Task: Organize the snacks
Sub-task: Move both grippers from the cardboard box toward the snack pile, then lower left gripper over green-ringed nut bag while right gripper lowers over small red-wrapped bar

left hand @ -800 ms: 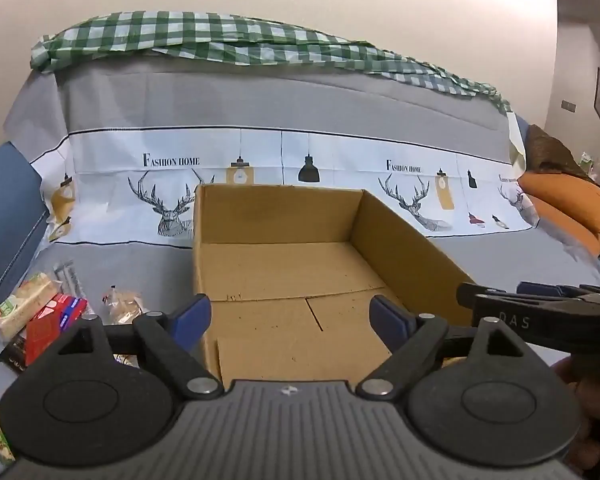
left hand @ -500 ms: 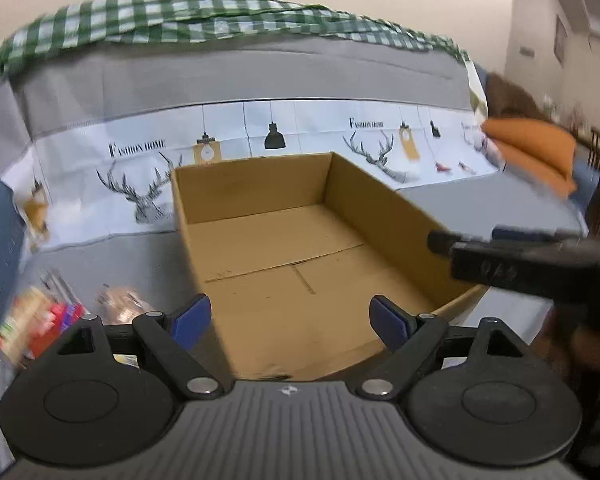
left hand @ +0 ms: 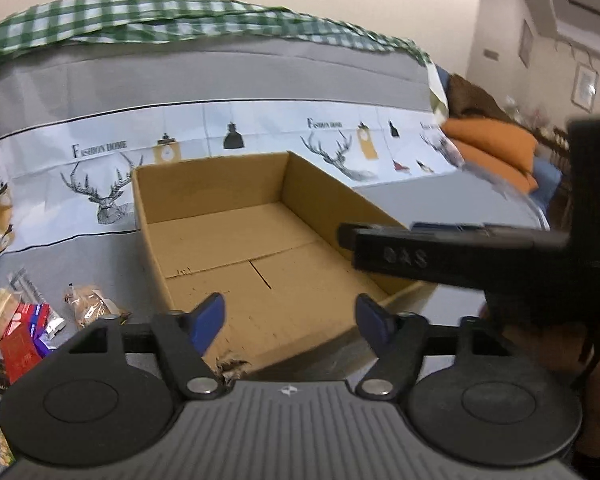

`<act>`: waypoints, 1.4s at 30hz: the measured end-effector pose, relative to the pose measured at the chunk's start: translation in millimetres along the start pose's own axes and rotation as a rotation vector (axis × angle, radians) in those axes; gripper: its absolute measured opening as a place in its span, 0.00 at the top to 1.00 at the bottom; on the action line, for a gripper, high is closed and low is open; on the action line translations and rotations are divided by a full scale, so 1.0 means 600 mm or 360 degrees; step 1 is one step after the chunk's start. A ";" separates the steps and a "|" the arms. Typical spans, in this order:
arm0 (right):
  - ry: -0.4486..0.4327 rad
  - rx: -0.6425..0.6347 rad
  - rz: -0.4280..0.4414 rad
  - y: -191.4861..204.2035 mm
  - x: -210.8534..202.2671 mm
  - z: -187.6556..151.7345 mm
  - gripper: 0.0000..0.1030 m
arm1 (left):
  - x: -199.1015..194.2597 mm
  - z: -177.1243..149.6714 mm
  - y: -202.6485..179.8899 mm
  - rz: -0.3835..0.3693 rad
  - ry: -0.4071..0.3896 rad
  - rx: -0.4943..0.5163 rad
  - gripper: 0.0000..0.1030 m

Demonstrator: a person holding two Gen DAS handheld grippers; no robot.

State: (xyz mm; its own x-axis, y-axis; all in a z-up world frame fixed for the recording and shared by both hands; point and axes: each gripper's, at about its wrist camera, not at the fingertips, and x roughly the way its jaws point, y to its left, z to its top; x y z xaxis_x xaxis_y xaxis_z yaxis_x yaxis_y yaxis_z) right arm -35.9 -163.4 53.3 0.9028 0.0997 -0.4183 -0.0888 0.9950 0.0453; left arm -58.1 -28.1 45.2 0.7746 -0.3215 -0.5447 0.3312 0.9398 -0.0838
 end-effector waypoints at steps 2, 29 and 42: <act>0.0017 0.0038 0.0027 0.004 -0.001 0.001 0.28 | -0.006 -0.001 0.006 -0.0017 -0.0001 0.0004 0.43; 0.0400 -0.0217 0.0857 0.290 0.024 -0.077 0.64 | -0.055 -0.114 0.356 0.0353 0.0249 -0.0663 0.34; 0.0606 -0.0369 0.0823 0.367 0.107 -0.162 0.64 | -0.031 -0.124 0.390 0.0462 0.0499 -0.0881 0.16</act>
State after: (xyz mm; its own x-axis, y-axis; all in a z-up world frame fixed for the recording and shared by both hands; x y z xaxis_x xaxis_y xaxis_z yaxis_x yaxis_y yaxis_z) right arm -38.6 62.2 -51.5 0.5129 0.5145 -0.6872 -0.5952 0.7900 0.1472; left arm -35.3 206.6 -26.5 0.5706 -0.0784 -0.8175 -0.2533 0.9301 -0.2659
